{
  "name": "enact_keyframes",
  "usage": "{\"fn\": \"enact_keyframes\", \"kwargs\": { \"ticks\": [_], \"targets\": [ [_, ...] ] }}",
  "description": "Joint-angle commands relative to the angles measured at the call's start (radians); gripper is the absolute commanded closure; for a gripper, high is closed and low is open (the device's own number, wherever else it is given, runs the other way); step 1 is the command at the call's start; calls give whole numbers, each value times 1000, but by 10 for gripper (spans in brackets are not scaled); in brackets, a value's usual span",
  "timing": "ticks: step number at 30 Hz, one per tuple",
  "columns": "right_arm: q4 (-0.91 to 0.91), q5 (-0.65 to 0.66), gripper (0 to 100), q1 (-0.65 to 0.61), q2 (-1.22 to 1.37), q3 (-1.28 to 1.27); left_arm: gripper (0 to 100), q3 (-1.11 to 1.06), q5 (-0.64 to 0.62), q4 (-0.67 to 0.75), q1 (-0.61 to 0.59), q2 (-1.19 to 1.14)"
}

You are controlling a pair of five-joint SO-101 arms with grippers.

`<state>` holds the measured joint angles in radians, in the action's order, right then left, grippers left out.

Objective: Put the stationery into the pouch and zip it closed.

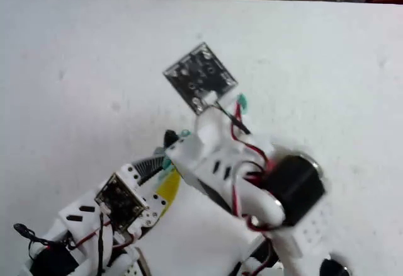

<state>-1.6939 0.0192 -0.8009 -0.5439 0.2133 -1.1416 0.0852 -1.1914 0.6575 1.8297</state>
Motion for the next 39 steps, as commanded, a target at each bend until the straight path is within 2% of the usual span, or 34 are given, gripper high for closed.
{"fn": "enact_keyframes", "kwargs": {
  "ticks": [1,14,20,24,27,30,34,37,39],
  "targets": [
    [-27,-8,869,-10,27,43,980,8,9,8,7,-2],
    [-30,-5,868,21,-48,-68,980,5,11,8,7,-2],
    [-33,118,873,21,-114,-178,980,-5,11,5,13,-2],
    [-33,206,911,21,-114,-361,980,-34,124,3,21,-2],
    [-31,238,917,22,-114,-397,980,-60,195,15,27,-2],
    [-27,235,917,48,-124,-325,980,-51,256,40,-81,-2],
    [-25,224,917,145,-124,-141,980,-41,269,104,-317,-2],
    [-24,152,916,216,-119,-37,980,-17,275,166,-476,-2],
    [-16,120,896,251,-116,-5,980,-14,334,199,-536,-2]
  ]
}}
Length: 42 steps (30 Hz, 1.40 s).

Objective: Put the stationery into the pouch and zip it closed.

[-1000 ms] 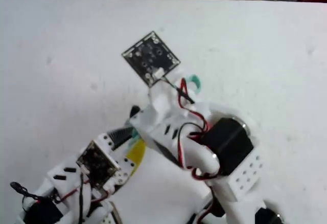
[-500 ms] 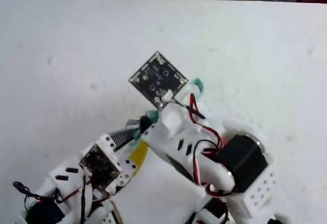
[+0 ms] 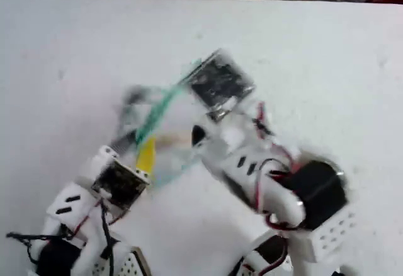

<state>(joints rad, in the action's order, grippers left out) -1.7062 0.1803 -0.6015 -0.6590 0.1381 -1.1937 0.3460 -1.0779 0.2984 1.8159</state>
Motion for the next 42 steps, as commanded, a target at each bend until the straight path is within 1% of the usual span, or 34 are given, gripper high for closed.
{"fn": "enact_keyframes", "kwargs": {
  "ticks": [1,6,9,13,16,19,23,26,29,33,38,42],
  "targets": [
    [10,-51,875,64,-1,72,980,31,112,94,-182,12],
    [53,-48,771,91,1,71,980,-51,270,101,-113,12],
    [53,-46,765,90,1,71,980,-133,333,97,-47,12],
    [62,-40,765,82,2,71,980,-328,388,101,134,12],
    [62,20,765,81,18,55,980,-354,397,92,197,10],
    [47,46,765,51,90,-3,980,-354,399,57,208,10],
    [30,46,765,-1,288,-32,980,-354,423,37,208,10],
    [21,46,765,-47,461,31,980,-354,428,37,208,10],
    [-15,46,765,-85,625,146,980,-354,430,37,208,10],
    [-15,46,763,-113,792,245,980,-354,431,37,208,10],
    [-18,48,764,-174,906,247,980,-354,433,37,208,10],
    [-16,49,766,-185,949,249,980,-354,433,37,208,10]
  ]
}}
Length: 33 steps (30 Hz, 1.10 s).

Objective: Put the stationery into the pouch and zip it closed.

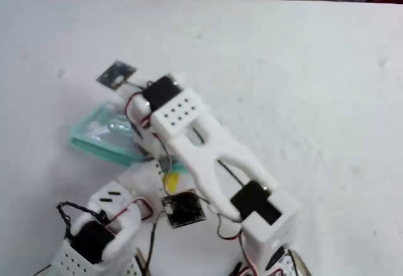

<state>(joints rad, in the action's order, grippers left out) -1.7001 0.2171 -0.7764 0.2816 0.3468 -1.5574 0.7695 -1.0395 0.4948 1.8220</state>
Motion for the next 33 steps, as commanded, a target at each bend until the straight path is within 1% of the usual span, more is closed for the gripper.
{"fn": "enact_keyframes", "kwargs": {
  "ticks": [1,2,6,7,10,13,18,22,27,29,33],
  "targets": [
    [-22,17,774,-7,21,40,980,9,9,-2,12,4],
    [-22,34,800,-5,36,40,980,9,9,-2,12,4],
    [-24,107,964,-7,99,20,980,9,11,-2,12,4],
    [-24,121,984,-7,110,11,980,9,11,-2,12,4],
    [-24,121,981,4,114,-3,980,9,11,-2,12,4],
    [-24,120,981,31,67,17,980,9,11,-2,12,4],
    [-19,35,981,76,-130,80,980,9,11,-2,12,4],
    [-19,34,981,85,-283,107,980,9,5,0,12,4],
    [-18,31,981,90,-409,107,980,11,0,49,5,4],
    [-18,29,981,105,-450,107,980,11,-32,77,5,4],
    [-18,29,981,139,-503,100,980,94,-155,94,4,4]
  ]
}}
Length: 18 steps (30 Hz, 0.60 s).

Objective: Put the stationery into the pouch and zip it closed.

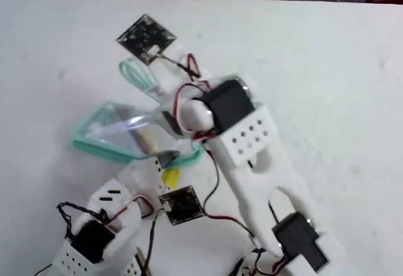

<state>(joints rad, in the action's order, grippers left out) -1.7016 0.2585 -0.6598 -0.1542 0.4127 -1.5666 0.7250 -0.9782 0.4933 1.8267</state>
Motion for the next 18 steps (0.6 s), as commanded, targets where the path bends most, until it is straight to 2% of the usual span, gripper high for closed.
{"fn": "enact_keyframes", "kwargs": {
  "ticks": [1,6,9,14,18],
  "targets": [
    [-16,-12,981,31,-74,31,980,132,-146,34,5,-1],
    [-16,-14,981,85,-131,23,980,245,-328,37,12,-1],
    [-16,-17,981,74,-186,26,980,305,-436,61,13,-1],
    [47,-120,981,30,-320,26,980,417,-620,75,13,-1],
    [114,-173,981,-21,-395,14,980,431,-660,69,7,-1]
  ]
}}
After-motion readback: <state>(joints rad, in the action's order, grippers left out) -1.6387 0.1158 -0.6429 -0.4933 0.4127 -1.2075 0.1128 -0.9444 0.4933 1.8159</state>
